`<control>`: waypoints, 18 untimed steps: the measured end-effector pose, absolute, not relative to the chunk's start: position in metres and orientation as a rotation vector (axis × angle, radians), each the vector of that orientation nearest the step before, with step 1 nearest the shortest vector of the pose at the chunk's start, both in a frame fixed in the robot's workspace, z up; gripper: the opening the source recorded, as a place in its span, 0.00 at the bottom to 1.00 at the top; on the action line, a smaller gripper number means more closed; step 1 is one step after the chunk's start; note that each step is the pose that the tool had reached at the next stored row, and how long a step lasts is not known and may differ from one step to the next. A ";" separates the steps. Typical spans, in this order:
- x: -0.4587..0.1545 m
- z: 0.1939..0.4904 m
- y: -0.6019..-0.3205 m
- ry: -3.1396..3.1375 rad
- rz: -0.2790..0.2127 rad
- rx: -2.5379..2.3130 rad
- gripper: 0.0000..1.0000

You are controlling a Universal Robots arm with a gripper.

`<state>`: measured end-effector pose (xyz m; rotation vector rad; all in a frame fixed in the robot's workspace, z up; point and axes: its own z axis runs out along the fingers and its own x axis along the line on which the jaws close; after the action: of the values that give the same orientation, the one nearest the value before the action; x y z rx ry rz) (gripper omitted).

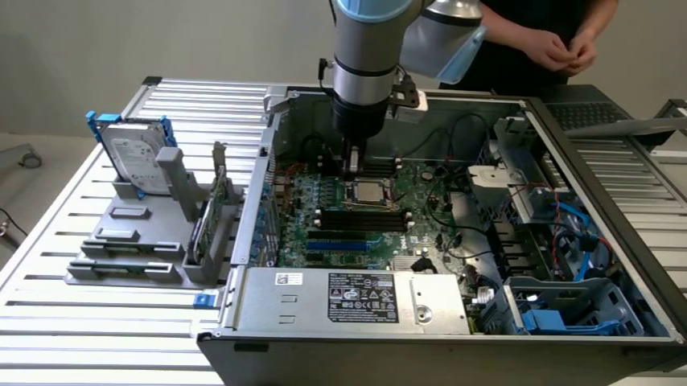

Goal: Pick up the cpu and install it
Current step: 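Close the cpu cover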

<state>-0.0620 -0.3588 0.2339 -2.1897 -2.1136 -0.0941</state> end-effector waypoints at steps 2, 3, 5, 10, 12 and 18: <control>-0.060 0.235 -0.360 -2.114 -0.094 -2.190 0.11; -0.058 0.235 -0.360 -2.114 -0.094 -2.190 0.11; -0.056 0.236 -0.361 -2.114 -0.094 -2.190 0.11; -0.049 0.237 -0.361 -2.114 -0.094 -2.190 0.11; -0.047 0.238 -0.361 -2.114 -0.094 -2.190 0.11; -0.044 0.241 -0.361 -2.118 -0.103 -2.193 0.11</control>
<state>-0.0444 -0.3613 0.2406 -2.1932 -2.1178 -0.1031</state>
